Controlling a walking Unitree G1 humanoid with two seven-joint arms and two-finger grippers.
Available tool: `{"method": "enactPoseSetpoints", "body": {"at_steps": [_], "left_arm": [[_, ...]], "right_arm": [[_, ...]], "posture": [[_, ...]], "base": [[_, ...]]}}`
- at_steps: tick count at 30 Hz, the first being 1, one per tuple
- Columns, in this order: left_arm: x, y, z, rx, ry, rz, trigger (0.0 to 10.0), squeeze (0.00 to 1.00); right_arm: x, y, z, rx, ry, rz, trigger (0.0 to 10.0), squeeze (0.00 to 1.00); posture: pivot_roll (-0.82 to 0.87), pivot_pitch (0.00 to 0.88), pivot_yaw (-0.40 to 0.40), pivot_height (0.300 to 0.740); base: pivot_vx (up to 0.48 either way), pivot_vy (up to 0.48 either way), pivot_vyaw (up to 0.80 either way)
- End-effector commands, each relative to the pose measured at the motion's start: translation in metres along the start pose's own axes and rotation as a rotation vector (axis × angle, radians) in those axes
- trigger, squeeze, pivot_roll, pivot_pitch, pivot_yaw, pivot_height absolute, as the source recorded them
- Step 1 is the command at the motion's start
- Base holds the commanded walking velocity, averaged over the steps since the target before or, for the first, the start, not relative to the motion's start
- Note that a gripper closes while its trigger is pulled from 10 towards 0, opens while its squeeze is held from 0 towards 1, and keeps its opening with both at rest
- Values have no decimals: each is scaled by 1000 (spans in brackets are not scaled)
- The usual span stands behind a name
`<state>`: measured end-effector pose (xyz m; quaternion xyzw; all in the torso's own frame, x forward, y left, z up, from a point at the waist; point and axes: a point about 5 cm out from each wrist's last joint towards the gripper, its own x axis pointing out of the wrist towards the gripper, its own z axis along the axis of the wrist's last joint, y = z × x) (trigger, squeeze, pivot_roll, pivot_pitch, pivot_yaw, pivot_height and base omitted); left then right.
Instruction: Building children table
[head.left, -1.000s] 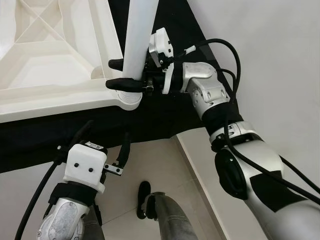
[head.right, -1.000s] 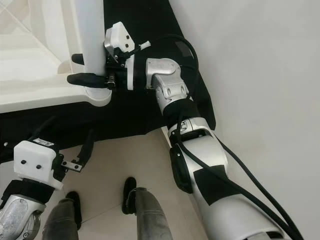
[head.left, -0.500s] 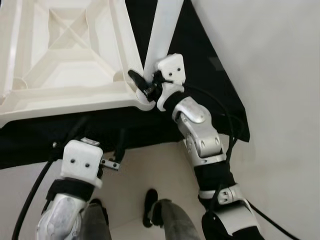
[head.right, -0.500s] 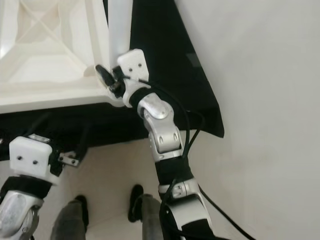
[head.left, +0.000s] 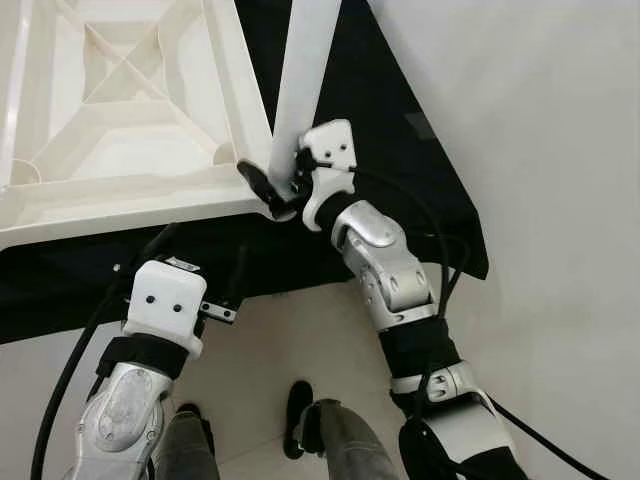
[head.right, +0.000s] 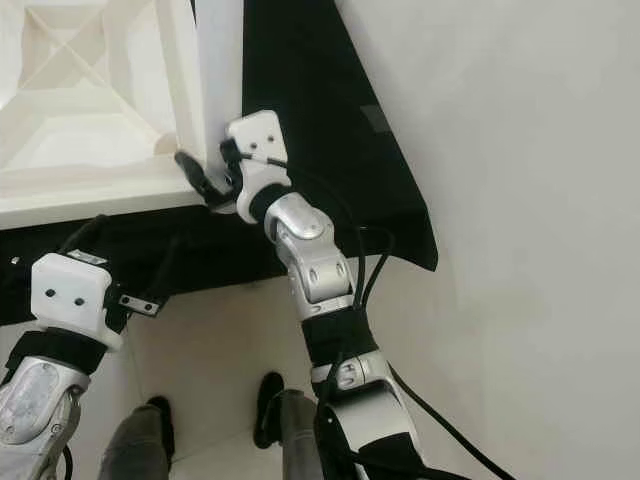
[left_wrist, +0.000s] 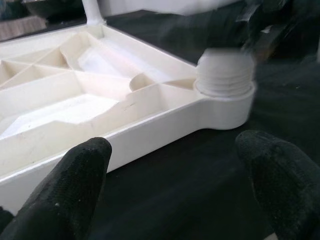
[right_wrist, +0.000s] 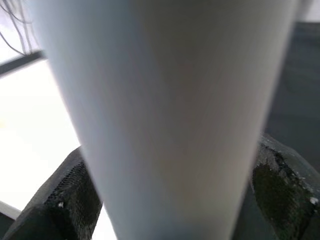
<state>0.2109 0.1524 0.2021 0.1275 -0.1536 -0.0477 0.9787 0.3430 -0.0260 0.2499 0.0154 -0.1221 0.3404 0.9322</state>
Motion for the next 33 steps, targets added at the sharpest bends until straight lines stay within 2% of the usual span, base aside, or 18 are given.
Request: {"method": "enactPoseSetpoints", "body": {"at_steps": [1, 3, 4, 6, 7, 13, 17, 19, 28, 33], "left_arm": [[0, 3, -13, 25, 75, 6, 10000, 0], [2, 4, -17, 33, 94, 7, 10000, 0], [4, 5, -20, 31, 106, 13, 10000, 0], [4, 5, -20, 31, 106, 13, 10000, 0], [6, 7, -23, 39, 115, 24, 10000, 0], [15, 12, -31, 27, 158, 59, 10000, 0], [20, 15, -30, 39, 142, 73, 10000, 0], [23, 19, -28, 78, 121, 86, 10000, 0], [25, 20, -28, 94, 102, 82, 10000, 0], [27, 12, -30, 77, 101, 54, 10000, 0]], "right_arm": [[-17, 10, -25, 141, 3, 24, 10000, 455], [-22, 7, -24, 138, -18, 42, 10000, 455], [-26, 4, -25, 128, -29, 47, 10000, 110], [-26, 4, -25, 128, -29, 47, 10000, 110], [-29, 1, -26, 122, -33, 46, 10000, 0], [-35, -7, -28, 93, -31, -4, 10000, 0], [-31, -9, -25, 88, -45, -22, 10000, 0], [-26, -6, -22, 83, -61, -15, 10000, 0], [-19, -8, -21, 67, -64, -31, 10000, 0], [-18, -15, -26, 41, -29, -54, 10000, 0]], "posture": [[218, 235, -128, 740], [218, 235, -128, 740], [209, 225, -116, 740], [209, 225, -116, 740], [200, 213, -103, 740], [197, 183, -90, 740], [211, 165, -88, 740], [225, 150, -89, 740], [234, 135, -96, 740], [229, 130, -100, 740]], "base": [[0, 0, 0], [0, 0, 0], [0, 0, 0], [0, 0, 0], [0, 0, 0], [0, 400, 0], [0, 480, 0], [0, 429, 0], [0, 0, 0], [0, 0, 0]]}}
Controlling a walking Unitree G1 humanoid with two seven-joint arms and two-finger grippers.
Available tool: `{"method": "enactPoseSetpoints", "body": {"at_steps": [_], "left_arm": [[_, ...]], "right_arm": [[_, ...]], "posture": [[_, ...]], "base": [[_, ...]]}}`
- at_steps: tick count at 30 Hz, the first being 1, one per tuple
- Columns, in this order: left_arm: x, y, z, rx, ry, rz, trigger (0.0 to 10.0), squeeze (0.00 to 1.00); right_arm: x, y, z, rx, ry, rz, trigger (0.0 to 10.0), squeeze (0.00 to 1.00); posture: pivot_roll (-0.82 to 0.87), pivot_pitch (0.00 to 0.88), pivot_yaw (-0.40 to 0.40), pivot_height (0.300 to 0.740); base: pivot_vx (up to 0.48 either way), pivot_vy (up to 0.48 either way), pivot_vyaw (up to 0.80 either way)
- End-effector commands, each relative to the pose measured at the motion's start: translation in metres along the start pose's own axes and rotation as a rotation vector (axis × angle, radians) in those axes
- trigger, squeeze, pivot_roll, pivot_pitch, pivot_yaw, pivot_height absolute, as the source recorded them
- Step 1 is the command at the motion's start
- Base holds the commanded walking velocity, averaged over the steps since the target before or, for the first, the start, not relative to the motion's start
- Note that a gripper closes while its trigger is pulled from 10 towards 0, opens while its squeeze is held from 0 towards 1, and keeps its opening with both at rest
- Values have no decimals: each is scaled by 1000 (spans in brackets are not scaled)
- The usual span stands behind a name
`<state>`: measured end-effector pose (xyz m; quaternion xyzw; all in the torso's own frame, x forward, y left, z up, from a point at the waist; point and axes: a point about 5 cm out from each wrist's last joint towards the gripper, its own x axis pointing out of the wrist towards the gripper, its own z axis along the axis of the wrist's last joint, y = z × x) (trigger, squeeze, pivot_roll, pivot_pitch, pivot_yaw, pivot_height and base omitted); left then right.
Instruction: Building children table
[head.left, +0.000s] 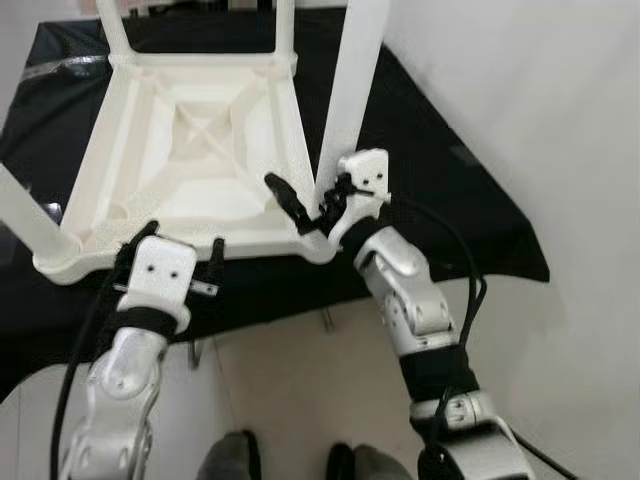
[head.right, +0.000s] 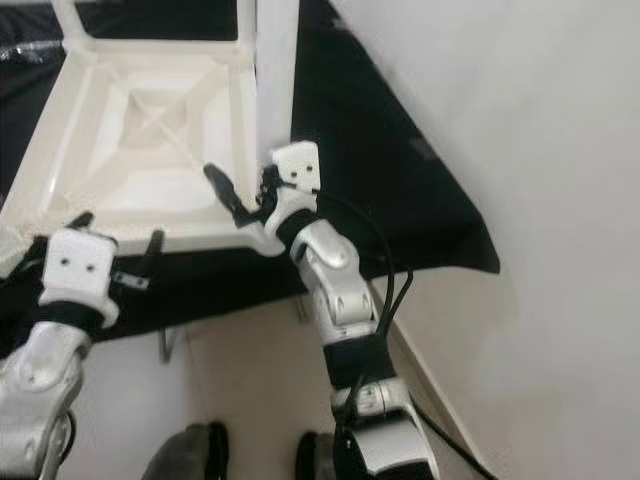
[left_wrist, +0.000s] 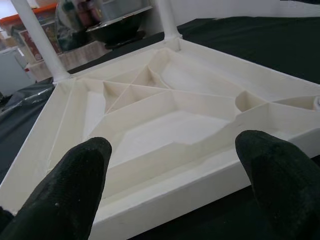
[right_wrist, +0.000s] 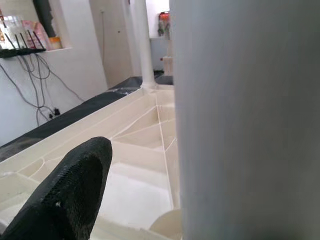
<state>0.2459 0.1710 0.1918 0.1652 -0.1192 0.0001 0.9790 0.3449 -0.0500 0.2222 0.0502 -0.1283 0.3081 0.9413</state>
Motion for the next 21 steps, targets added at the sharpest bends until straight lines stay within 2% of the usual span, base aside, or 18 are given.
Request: {"method": "enactPoseSetpoints", "body": {"at_steps": [1, 4, 6, 9, 10, 11, 13, 14, 18, 19, 20, 21], "left_arm": [[-1, -5, -5, -7, 17, -21, 10000, 0], [-1, -7, -5, -12, 17, -30, 10000, 0], [-5, -11, -4, -22, 16, -56, 10000, 0], [-6, -12, -4, -26, 16, -68, 10000, 0], [-12, -16, -5, -46, 24, -97, 10000, 0], [-14, -17, -6, -52, 27, -107, 10000, 0], [-14, -17, -6, -52, 27, -107, 10000, 0], [-21, -20, -7, -67, 33, -129, 10000, 0], [-29, -22, -8, -76, 44, -148, 10000, 0], [-34, -22, -9, -81, 49, -154, 10000, 0], [-37, -22, -9, -86, 51, -158, 10000, 0], [-37, -22, -9, -86, 51, -158, 10000, 0]], "right_arm": [[2, 3, -2, -12, 5, 21, 10000, 0], [2, 3, -4, -16, 17, 34, 10000, 0], [3, 4, -8, -32, 56, 108, 10000, 0], [3, 5, -10, -38, 74, 145, 10000, 0], [4, 7, -16, -61, 125, 261, 10000, 0], [4, 8, -19, -74, 143, 301, 10000, 0], [4, 8, -19, -74, 143, 301, 10000, 0], [6, 4, -24, -91, 184, 350, 10000, 0], [9, -5, -28, -108, 223, 364, 10000, 0], [11, -10, -27, -107, 229, 364, 6980, 0], [13, -13, -26, -93, 226, 364, 0, 0], [13, -13, -26, -93, 226, 364, 0, 0]], "posture": [[229, 130, -100, 740], [229, 130, -103, 740], [235, 134, -112, 740], [235, 134, -112, 740], [242, 146, -127, 740], [242, 146, -127, 740], [242, 146, -127, 740], [254, 156, -139, 740], [261, 159, -142, 740], [271, 165, -145, 740], [280, 170, -143, 740], [280, 170, -143, 740]], "base": [[0, 0, 0], [0, 0, 0], [0, 0, 0], [0, 0, 0], [0, 0, 0], [0, 0, 0], [0, 0, 0], [0, 0, 0], [0, 0, 0], [0, 0, 0], [0, 0, 0], [0, 0, 0]]}}
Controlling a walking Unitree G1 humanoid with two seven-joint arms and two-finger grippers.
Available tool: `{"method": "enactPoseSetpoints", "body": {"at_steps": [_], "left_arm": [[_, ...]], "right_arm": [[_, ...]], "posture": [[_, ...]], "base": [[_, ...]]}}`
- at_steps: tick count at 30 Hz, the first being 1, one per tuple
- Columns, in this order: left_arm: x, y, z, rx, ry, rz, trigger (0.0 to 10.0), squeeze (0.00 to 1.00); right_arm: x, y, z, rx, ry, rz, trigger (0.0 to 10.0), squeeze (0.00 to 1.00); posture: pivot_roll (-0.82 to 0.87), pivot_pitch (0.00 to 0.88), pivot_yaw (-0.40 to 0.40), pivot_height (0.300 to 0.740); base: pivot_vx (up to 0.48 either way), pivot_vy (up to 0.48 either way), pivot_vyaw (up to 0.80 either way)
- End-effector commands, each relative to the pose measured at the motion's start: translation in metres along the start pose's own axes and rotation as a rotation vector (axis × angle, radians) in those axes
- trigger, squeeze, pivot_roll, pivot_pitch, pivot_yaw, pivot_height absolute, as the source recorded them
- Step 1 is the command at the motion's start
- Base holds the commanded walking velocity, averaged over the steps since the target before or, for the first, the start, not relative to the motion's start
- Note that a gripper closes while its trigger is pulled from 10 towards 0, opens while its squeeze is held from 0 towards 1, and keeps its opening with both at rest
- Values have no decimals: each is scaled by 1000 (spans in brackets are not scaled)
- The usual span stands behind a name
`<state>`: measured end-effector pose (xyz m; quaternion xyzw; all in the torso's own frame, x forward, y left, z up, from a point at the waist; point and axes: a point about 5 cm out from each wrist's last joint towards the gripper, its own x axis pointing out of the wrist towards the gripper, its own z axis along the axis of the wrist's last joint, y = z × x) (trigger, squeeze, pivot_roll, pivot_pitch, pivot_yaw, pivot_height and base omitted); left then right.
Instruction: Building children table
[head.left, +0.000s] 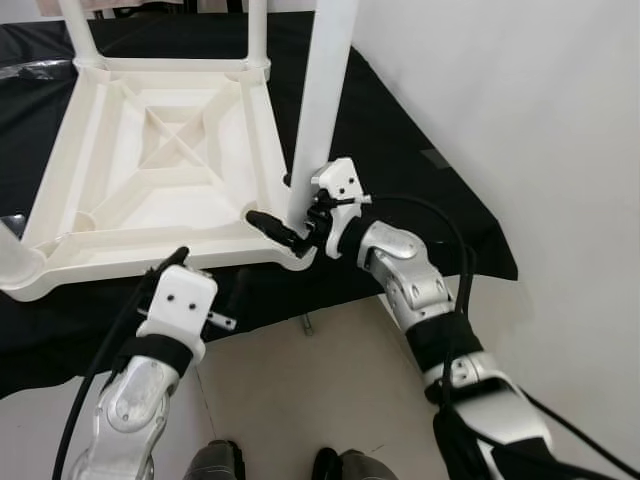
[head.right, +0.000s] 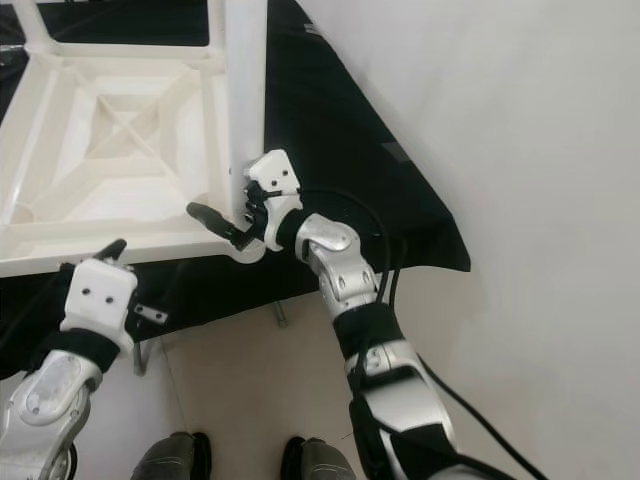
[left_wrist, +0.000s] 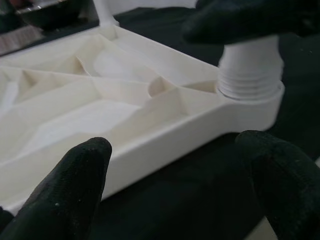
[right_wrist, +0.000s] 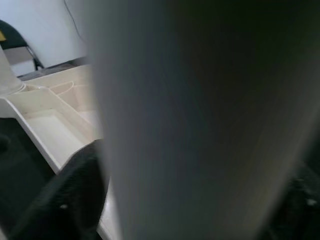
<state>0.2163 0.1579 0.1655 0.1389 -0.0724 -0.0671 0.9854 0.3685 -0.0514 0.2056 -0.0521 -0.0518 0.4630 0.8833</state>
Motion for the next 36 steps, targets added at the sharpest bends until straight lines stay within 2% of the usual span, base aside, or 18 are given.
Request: {"method": "enactPoseSetpoints", "body": {"at_steps": [1, 9, 13, 15, 16, 17, 18, 19, 20, 21, 23, 26, 29, 31, 32, 33, 35, 36], "left_arm": [[-5, -3, 4, -21, -20, -24, 10000, 0], [-13, -2, 5, -22, -20, -72, 10000, 0], [-15, 5, 5, 0, -16, -57, 10000, 0], [-16, 7, 5, 6, -15, -47, 10000, 0], [-17, 9, 5, 9, -12, -35, 10000, 0], [-20, 10, 5, 8, -9, -26, 10000, 0], [-20, 10, 5, 8, -9, -26, 10000, 0], [-22, 11, 5, 8, -7, -20, 10000, 0], [-23, 12, 5, 8, -5, -17, 10000, 0], [-23, 12, 5, 8, -5, -17, 10000, 0], [-22, 13, 5, 0, -5, -13, 10000, 0], [-21, 12, 6, -6, -9, -18, 10000, 0], [-16, 8, 7, -7, -21, -53, 10000, 0], [-15, 9, 7, -4, -22, -57, 10000, 0], [-14, 9, 6, -8, -24, -50, 10000, 0], [-14, 9, 6, -9, -25, -45, 10000, 0], [-13, 8, 7, -16, -29, -42, 10000, 0], [-13, 8, 7, -16, -29, -42, 10000, 0]], "right_arm": [[2, 0, -3, 22, 9, 28, 0, 0], [-5, -5, 1, -1, 4, 168, 0, 0], [-12, -18, -6, 11, 57, 62, 0, 0], [-15, -24, -12, 23, 93, -34, 0, 0], [-22, -32, -24, 21, 157, -224, 0, 0], [-39, -31, -41, 103, 175, -549, 0, 0], [-39, -31, -41, 103, 175, -549, 0, 0], [-59, -30, -54, 163, 204, -793, 0, 0], [-69, -12, -61, 189, 228, -868, 0, 0], [-69, -12, -61, 189, 228, -868, 0, 0], [-66, 15, -65, 247, 227, -843, 0, 0], [-62, 18, -65, 247, 219, -829, 0, 0], [-39, 21, -53, 224, 175, -710, 0, 0], [-33, 23, -49, 222, 161, -676, 1020, 0], [-24, 25, -46, 220, 153, -618, 10000, 0], [-22, 27, -41, 224, 142, -620, 10000, 0], [-16, 27, -26, 215, 96, -545, 10000, 1000], [-16, 27, -26, 215, 96, -545, 10000, 1000]], "posture": [[282, 171, -142, 740], [285, 187, -129, 740], [285, 197, -127, 740], [279, 204, -127, 740], [274, 212, -129, 740], [271, 224, -136, 740], [271, 224, -136, 740], [271, 224, -136, 740], [275, 239, -126, 740], [275, 239, -126, 740], [250, 230, -109, 740], [246, 228, -105, 740], [241, 220, -109, 740], [239, 215, -111, 740], [236, 212, -112, 740], [240, 208, -114, 740], [245, 207, -115, 740], [245, 207, -115, 740]], "base": [[0, 0, 0], [0, 0, 0], [0, 0, 0], [0, 0, 0], [0, 0, 0], [0, 0, 0], [0, 0, 0], [0, 0, 0], [0, 0, 0], [0, 0, 0], [0, 0, 0], [0, 0, 0], [0, 0, 0], [0, 0, 0], [0, 0, 0], [0, 0, 0], [0, 0, 0], [0, 0, 0]]}}
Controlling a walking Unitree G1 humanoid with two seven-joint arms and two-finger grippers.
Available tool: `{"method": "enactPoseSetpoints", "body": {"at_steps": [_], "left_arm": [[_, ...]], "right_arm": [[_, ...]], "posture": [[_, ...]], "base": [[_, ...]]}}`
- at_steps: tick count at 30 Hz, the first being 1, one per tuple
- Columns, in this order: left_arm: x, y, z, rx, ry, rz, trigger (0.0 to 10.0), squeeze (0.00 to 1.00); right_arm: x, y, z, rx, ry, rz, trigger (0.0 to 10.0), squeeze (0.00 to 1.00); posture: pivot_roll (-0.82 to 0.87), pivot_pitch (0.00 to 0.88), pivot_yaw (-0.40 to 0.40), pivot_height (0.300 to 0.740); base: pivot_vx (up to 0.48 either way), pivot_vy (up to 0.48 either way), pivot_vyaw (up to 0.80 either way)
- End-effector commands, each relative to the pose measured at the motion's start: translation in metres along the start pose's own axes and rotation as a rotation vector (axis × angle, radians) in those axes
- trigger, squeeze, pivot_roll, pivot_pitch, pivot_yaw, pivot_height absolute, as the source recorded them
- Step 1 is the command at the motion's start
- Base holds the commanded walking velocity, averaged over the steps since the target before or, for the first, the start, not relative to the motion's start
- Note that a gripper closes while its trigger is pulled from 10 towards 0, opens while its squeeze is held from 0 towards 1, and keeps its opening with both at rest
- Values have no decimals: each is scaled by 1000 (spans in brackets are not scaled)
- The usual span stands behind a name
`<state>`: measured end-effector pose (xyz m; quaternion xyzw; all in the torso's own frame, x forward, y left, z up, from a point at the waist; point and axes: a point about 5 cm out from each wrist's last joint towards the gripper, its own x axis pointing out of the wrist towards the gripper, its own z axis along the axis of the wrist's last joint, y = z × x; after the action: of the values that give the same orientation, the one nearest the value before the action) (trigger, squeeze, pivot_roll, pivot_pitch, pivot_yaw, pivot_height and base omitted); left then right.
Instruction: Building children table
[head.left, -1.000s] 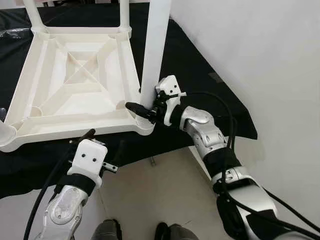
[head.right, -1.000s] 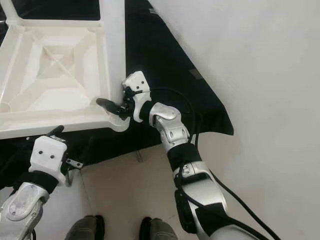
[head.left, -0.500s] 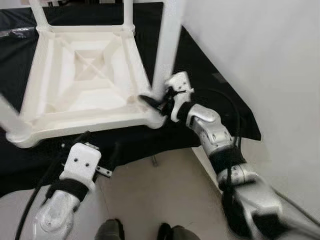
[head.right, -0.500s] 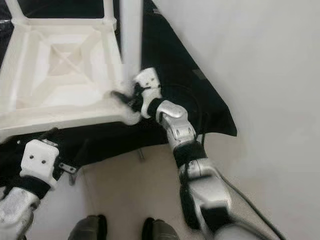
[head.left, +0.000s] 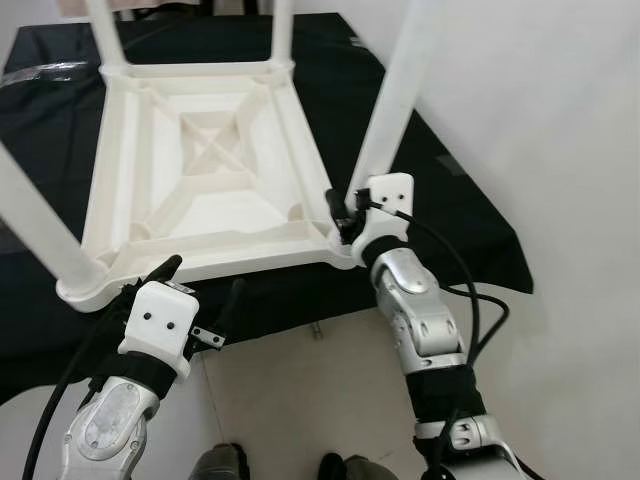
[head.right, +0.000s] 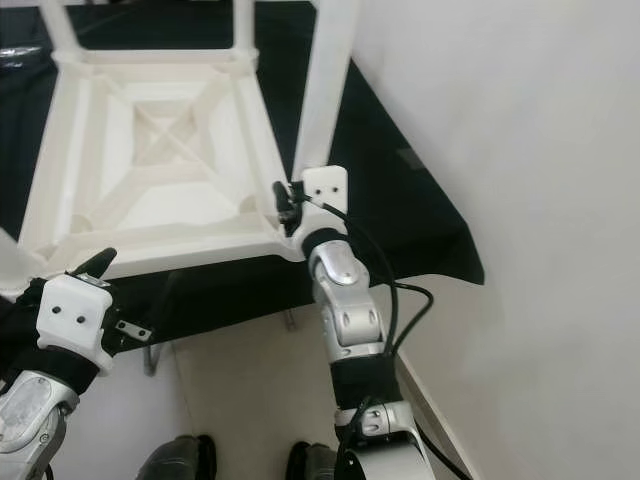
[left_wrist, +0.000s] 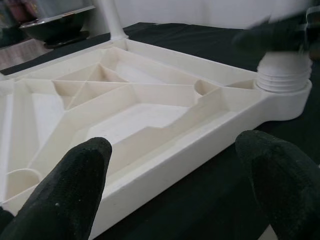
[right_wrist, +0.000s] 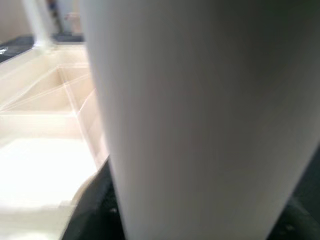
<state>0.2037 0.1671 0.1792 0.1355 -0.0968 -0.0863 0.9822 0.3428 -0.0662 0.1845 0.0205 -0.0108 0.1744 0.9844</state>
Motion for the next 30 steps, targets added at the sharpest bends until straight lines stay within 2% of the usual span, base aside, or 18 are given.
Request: {"method": "enactPoseSetpoints", "body": {"at_steps": [1, 3, 4, 6, 7, 8, 10, 11, 12, 13, 15, 16, 18, 21, 22, 23, 27, 30], "left_arm": [[0, -5, -5, -14, 23, -10, 10000, 0], [0, -6, -5, -18, 21, -12, 10000, 0], [0, -8, -5, -25, 18, -15, 10000, 0], [1, -9, -4, -29, 17, -18, 10000, 0], [1, -11, -4, -37, 16, -25, 10000, 0], [1, -11, -4, -37, 16, -25, 10000, 0], [1, -13, -4, -46, 15, -34, 10000, 0], [1, -13, -4, -46, 15, -34, 10000, 0], [1, -14, -4, -47, 14, -41, 10000, 0], [1, -14, -4, -47, 14, -41, 10000, 0], [2, -15, -4, -49, 10, -46, 10000, 0], [2, -15, -4, -49, 10, -46, 10000, 0], [4, -16, -3, -48, 2, -46, 10000, 0], [4, -16, -3, -46, -3, -43, 10000, 0], [4, -16, -2, -46, -5, -41, 10000, 0], [4, -16, -2, -48, -6, -41, 10000, 0], [3, -17, -2, -50, -6, -43, 10000, 0], [3, -17, -2, -54, -7, -53, 10000, 0]], "right_arm": [[5, 16, -4, 56, 54, 88, 10000, 1000], [9, 15, 5, 52, 21, 147, 10000, 1000], [15, 11, 18, 52, -31, 212, 10000, 929], [18, 8, 26, 46, -66, 255, 10000, 929], [21, 5, 35, 27, -102, 332, 10000, 0], [21, 5, 35, 27, -102, 332, 10000, 0], [25, -3, 53, -51, -148, 462, 10000, 0], [25, -3, 53, -51, -148, 462, 10000, 0], [26, -5, 62, -108, -162, 549, 10000, 0], [26, -5, 62, -108, -162, 549, 10000, 0], [22, -4, 72, -211, -158, 759, 10000, 0], [22, -4, 72, -211, -158, 759, 10000, 0], [21, -4, 75, -297, -125, 901, 10000, 0], [22, -5, 76, -312, -114, 931, 10000, 0], [23, -5, 76, -321, -109, 953, 1373, 0], [24, -6, 74, -322, -96, 975, 0, 0], [25, -6, 72, -327, -83, 995, 0, 0], [26, -11, 60, -317, -32, 986, 0, 0]], "posture": [[245, 207, -116, 740], [249, 203, -121, 740], [253, 204, -123, 740], [253, 204, -123, 740], [254, 200, -128, 740], [254, 200, -128, 740], [255, 200, -131, 740], [255, 200, -131, 740], [256, 199, -135, 740], [256, 199, -135, 740], [256, 196, -139, 740], [256, 196, -139, 740], [258, 195, -146, 740], [255, 193, -147, 740], [252, 193, -146, 740], [249, 194, -145, 740], [249, 194, -145, 740], [234, 194, -135, 740]], "base": [[0, 0, 0], [0, 0, 0], [0, 0, 0], [0, 0, 0], [0, 0, 0], [0, 0, 0], [0, 0, 0], [0, 0, 0], [0, 0, 0], [0, 0, 0], [0, 0, 0], [0, 0, 0], [0, 0, 0], [0, 0, 0], [0, 0, 0], [0, 0, 0], [0, 0, 0], [0, 0, 0]]}}
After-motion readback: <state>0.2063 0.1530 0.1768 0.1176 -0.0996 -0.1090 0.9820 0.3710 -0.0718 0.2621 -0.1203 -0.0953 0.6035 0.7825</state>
